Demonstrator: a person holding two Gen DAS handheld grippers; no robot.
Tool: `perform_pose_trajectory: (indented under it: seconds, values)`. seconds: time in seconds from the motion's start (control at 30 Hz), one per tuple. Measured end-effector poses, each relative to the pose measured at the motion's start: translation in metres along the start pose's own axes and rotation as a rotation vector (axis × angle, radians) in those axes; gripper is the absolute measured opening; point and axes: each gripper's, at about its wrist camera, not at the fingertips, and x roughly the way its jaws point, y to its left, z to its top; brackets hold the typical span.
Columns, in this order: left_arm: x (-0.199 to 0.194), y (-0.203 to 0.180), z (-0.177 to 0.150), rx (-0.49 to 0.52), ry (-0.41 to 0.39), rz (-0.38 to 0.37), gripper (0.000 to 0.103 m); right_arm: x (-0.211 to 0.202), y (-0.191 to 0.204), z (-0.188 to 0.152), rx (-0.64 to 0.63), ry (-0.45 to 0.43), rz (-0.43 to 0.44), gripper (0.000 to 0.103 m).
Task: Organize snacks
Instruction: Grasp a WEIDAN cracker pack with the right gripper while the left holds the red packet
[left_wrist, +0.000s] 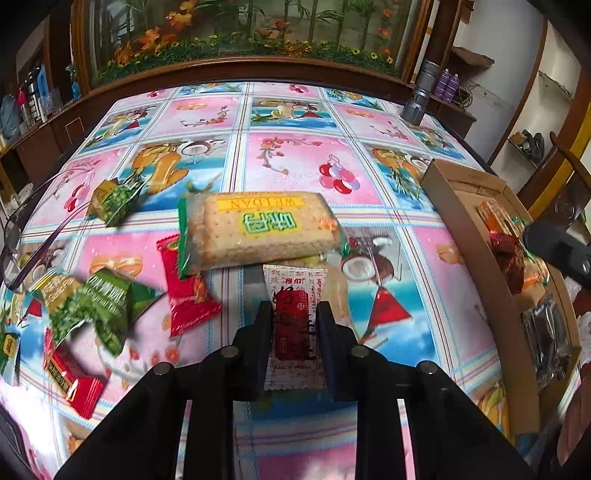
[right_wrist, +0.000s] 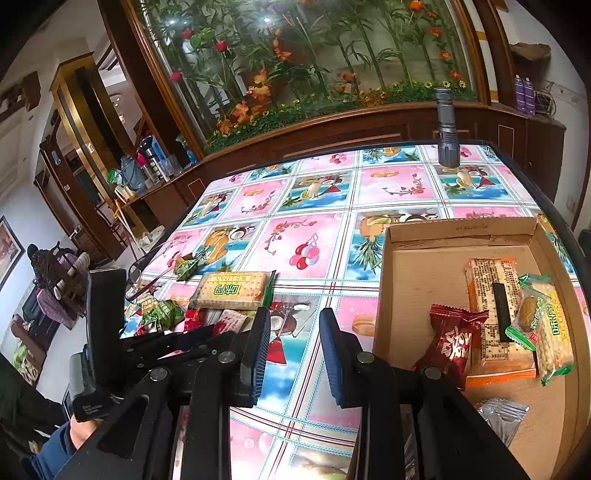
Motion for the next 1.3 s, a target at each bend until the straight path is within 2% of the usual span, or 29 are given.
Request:
perform_pose_trajectory:
  seconds: [0.07,0.17,0.27,0.33,0.4,0.53,0.67,0.8,0.93,1.03,1.13,1.23,1.3]
  values:
    - [-0.009,0.003,-0.002,-0.006,-0.006,-0.037,0.02,0.001,-0.001,0.0,0.006,-0.001,0.004,0.031]
    - [-0.032,0.012,0.001,-0.026,-0.076,-0.06,0.02,0.007,-0.003,0.0,0.021,0.009,0.023,0.031]
    - [-0.046,0.026,0.004,-0.037,-0.121,-0.03,0.02,0.017,-0.002,0.001,0.055,0.049,0.059,0.031]
    - [-0.048,0.04,0.007,-0.056,-0.123,-0.028,0.02,0.026,0.003,0.004,0.098,0.099,0.12,0.031]
    - [-0.051,0.054,0.009,-0.079,-0.131,-0.014,0.02,0.034,0.015,0.009,0.101,0.129,0.14,0.031]
    - [-0.059,0.079,0.013,-0.133,-0.157,-0.031,0.021,0.066,0.053,0.032,0.058,0.179,0.14,0.031]
    - [-0.063,0.1,0.014,-0.172,-0.185,0.012,0.021,0.118,0.074,0.06,0.044,0.204,0.103,0.031]
    - [-0.057,0.114,0.014,-0.213,-0.165,0.003,0.021,0.166,0.069,0.077,0.094,0.236,0.09,0.031]
    - [-0.058,0.11,0.015,-0.196,-0.167,-0.011,0.021,0.193,0.055,0.076,0.153,0.279,0.063,0.031]
    - [-0.061,0.109,0.015,-0.189,-0.177,-0.017,0.021,0.191,0.045,0.064,0.177,0.317,0.052,0.035]
    - [-0.062,0.109,0.015,-0.196,-0.178,-0.023,0.021,0.175,0.04,0.044,0.233,0.343,0.115,0.049]
    - [-0.063,0.11,0.015,-0.207,-0.181,-0.026,0.021,0.161,0.047,0.022,0.231,0.387,0.18,0.053]
    - [-0.063,0.111,0.015,-0.21,-0.18,-0.03,0.021,0.151,0.055,0.015,0.193,0.372,0.182,0.055]
